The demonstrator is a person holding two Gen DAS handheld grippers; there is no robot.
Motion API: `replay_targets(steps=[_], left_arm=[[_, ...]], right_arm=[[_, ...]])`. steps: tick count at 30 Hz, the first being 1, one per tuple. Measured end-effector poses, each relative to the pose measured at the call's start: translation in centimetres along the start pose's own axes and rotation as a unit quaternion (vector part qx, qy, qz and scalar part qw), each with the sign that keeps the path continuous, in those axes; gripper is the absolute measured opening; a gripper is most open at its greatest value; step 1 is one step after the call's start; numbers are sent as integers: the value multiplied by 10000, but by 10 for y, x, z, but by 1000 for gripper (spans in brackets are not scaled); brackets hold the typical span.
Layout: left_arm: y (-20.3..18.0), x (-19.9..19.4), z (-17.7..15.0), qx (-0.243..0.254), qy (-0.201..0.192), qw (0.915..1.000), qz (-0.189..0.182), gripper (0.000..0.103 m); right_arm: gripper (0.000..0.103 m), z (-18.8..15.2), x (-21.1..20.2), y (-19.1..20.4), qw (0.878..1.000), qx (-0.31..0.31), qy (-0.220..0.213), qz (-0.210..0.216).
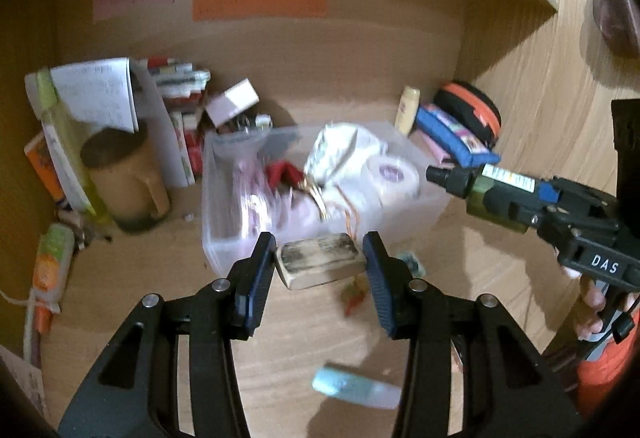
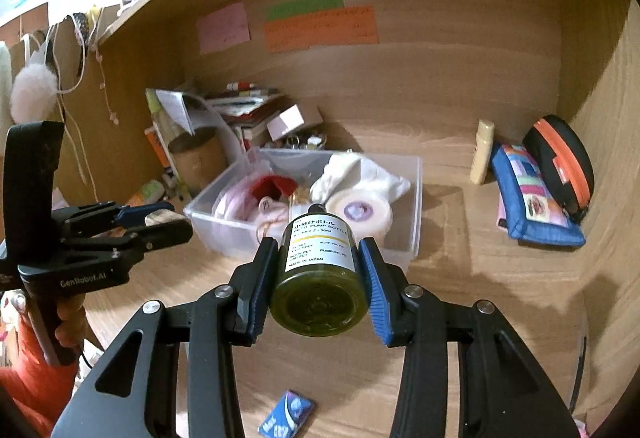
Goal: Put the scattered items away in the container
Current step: 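Carry the soap bar and green bottle over the clear bin, then open the left gripper to drop the soap while the right gripper releases the bottle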
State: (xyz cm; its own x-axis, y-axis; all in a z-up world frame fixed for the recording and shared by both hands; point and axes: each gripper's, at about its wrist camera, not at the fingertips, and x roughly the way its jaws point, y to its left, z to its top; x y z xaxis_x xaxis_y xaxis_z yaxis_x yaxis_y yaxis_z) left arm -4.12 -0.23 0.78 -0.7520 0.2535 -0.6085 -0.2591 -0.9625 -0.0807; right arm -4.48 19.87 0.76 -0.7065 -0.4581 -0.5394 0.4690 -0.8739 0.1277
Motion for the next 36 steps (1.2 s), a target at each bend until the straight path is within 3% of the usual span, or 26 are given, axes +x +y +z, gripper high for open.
replay_targets(steps=[6, 17, 26, 36], left_arm=[[14, 15, 23, -72, -39, 9999, 118, 45], [36, 53, 54, -419, 178, 9988, -185, 45], [46, 96, 66, -406, 452, 9980, -198, 45], [55, 124, 62, -439, 680, 9964, -249, 45]], right_arm=[[38, 20, 13, 4, 9999, -87, -66, 47], [38, 45, 71, 11, 9994, -260, 237, 68], [38, 53, 120, 18, 9971, -479, 587, 28], [38, 51, 139, 17, 9957, -655, 643, -125]])
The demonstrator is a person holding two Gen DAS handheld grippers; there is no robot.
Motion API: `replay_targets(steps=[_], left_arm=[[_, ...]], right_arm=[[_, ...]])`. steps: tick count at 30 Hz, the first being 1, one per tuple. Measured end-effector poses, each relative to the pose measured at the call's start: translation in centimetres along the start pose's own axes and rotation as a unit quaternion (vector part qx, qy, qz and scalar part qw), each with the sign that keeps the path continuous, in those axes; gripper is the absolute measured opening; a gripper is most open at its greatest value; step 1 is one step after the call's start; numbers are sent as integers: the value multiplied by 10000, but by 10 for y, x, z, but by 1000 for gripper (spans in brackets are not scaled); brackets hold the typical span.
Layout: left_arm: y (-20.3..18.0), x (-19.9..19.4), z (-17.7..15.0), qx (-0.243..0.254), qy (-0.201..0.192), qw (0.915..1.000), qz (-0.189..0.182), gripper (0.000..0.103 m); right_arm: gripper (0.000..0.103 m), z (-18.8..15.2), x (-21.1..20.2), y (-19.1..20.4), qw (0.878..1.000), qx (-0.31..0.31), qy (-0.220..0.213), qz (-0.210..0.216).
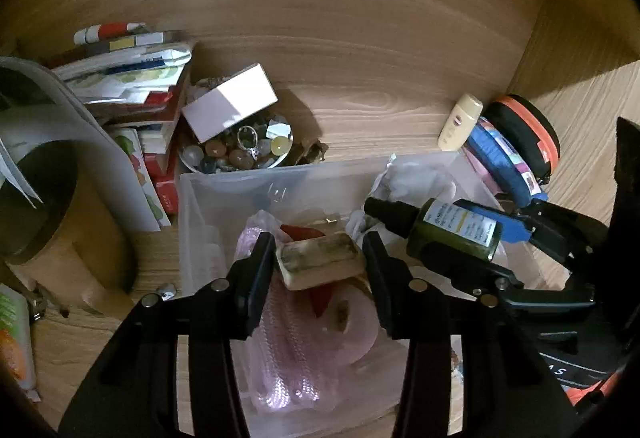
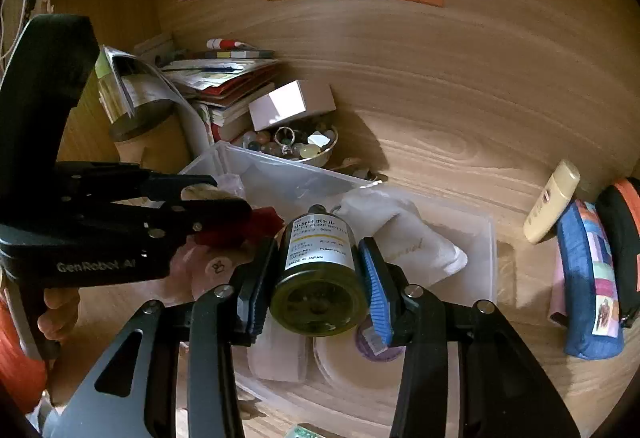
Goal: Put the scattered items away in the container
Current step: 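Open the left gripper to drop the soap while the right gripper releases the bottle, then grasp the light-blue tube with the left gripper while the right gripper grasps the small green packet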
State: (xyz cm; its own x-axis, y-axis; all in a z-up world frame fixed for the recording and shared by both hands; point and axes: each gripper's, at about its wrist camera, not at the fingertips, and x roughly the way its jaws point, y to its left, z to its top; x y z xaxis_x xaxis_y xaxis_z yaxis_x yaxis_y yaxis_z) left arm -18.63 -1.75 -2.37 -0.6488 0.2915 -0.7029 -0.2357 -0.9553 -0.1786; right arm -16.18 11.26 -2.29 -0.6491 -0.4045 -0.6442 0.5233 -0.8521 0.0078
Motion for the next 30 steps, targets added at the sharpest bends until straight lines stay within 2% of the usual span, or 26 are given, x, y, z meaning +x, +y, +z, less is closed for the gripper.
replay_targets(steps=[4, 5, 6, 8, 11, 14, 15, 16, 20, 23, 26, 30], left_arm=[[-2, 1, -1, 56, -5, 10000, 11, 46], [-2, 1, -1, 67, 11, 10000, 5, 51], [-2, 1, -1, 65, 33, 10000, -5, 61], [-3, -1, -2, 42, 42, 10000, -51, 71], [-6, -9, -2, 142, -97, 9998, 47, 71], [-9, -18, -2, 204, -234, 9995, 103, 73], [-10, -20, -2, 209, -253, 9994, 100, 74], [-11, -22, -1, 217, -274, 9993, 111, 74], [-14, -35, 0, 251, -429, 9986, 156, 85], [-17, -46, 0, 272, -493, 9983, 151, 87], [-20, -58, -2, 260, -602, 9977, 183, 94], [-22, -73, -10, 281, -669, 9971, 235, 95]], right_arm=[[38, -1, 2, 1, 10000, -36, -19, -58], [38, -1, 2, 2, 10000, -53, -14, -84], [39, -1, 4, 3, 9999, -82, 8, -97], [42, -1, 8, 7, 9995, -251, 101, -159], [49, -3, 7, 14, 9984, -454, 66, -323], [63, -2, 0, 19, 9973, -612, -23, -402], [76, -1, -3, 21, 9969, -645, -49, -443], [84, -1, -6, 22, 9964, -688, -108, -483], [86, 1, -21, 24, 9947, -762, -273, -637], [92, 1, -31, 23, 9941, -744, -319, -718], [95, -2, -42, 21, 9934, -730, -377, -797], [95, -9, -62, 20, 9928, -693, -461, -867]])
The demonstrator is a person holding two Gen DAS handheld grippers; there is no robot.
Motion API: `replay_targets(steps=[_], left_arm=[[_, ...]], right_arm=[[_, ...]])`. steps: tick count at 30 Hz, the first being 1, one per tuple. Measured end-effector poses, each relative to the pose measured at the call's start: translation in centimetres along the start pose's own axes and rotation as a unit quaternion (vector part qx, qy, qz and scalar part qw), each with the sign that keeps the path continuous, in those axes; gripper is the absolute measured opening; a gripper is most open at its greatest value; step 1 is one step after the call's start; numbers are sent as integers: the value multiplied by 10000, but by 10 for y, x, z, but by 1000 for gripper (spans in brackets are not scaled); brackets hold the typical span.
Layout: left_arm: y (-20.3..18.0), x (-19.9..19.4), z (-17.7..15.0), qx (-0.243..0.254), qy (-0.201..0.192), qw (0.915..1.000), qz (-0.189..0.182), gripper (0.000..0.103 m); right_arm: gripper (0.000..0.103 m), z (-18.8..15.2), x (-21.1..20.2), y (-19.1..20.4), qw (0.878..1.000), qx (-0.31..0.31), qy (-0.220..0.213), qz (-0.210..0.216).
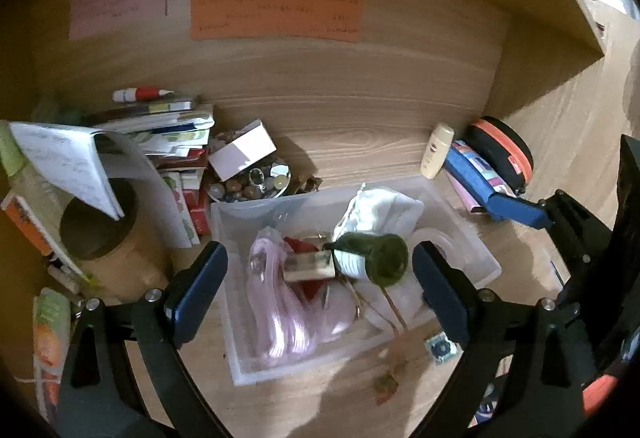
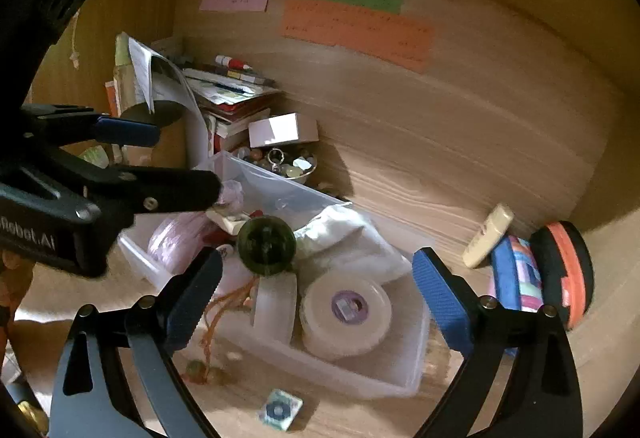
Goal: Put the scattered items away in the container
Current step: 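Grasp the light-blue tube with the left gripper while the right gripper grasps the small green packet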
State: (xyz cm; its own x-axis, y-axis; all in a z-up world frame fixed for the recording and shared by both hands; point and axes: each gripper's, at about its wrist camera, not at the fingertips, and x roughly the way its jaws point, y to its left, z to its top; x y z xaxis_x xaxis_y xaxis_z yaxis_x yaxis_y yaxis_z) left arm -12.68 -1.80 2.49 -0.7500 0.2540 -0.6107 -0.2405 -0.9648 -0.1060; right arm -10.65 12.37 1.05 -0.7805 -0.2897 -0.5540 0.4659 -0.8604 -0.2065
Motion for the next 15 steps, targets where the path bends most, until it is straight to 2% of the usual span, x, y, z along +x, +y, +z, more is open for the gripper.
replay_targets(steps=[8, 15], left_arm=[[-7, -27, -25, 133, 37, 9997, 220, 95], [-12, -36, -57, 222, 204, 9985, 460, 95]], right_arm=[[96, -16, -34, -2, 9999, 59, -76, -94], [96, -40, -47, 1, 9999, 152, 42, -33]])
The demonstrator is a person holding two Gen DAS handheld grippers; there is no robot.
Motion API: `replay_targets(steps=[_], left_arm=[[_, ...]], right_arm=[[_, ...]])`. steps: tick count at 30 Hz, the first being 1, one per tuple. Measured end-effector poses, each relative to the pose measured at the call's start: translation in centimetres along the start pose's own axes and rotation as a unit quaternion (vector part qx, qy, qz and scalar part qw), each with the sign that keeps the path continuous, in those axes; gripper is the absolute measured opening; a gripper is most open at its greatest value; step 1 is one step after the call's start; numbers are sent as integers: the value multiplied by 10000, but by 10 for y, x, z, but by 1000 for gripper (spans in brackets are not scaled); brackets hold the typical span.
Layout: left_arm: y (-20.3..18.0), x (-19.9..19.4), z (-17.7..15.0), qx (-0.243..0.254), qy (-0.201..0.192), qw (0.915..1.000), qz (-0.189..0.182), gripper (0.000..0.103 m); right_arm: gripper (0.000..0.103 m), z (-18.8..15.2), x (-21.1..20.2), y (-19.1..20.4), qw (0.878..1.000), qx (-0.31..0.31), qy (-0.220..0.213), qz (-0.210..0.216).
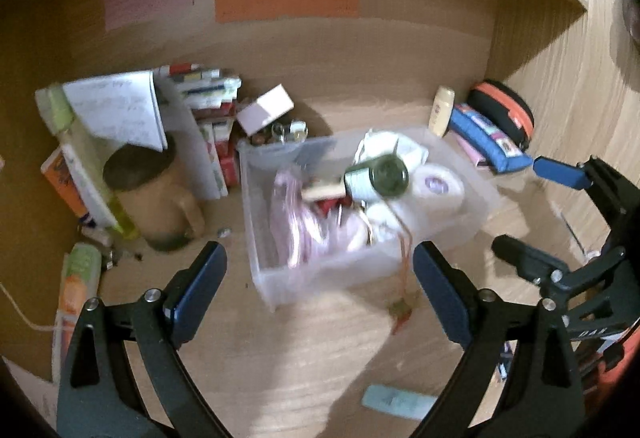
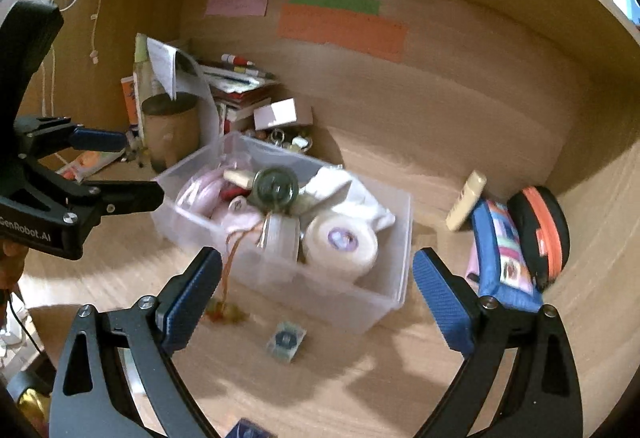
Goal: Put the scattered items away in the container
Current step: 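Grasp the light-blue tube with the left gripper while the right gripper grasps the small green packet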
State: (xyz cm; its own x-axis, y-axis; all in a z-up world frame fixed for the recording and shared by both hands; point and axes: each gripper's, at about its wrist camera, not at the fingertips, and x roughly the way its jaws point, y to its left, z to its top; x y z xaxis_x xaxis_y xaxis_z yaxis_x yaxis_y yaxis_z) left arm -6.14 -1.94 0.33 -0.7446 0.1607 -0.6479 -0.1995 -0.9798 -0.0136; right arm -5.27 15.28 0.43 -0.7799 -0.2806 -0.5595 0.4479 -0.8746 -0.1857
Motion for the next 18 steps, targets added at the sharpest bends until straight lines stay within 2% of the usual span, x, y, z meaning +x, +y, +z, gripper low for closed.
replay_targets(steps=[8, 18], left_arm=[[-9, 3, -37, 68, 343, 9994, 49, 95], [-12, 6, -88, 151, 920, 9956, -129, 95]], right_arm=[[96, -33, -3, -1, 9994, 112, 300, 94], [96, -68, 7, -11, 9943, 519, 835, 411]])
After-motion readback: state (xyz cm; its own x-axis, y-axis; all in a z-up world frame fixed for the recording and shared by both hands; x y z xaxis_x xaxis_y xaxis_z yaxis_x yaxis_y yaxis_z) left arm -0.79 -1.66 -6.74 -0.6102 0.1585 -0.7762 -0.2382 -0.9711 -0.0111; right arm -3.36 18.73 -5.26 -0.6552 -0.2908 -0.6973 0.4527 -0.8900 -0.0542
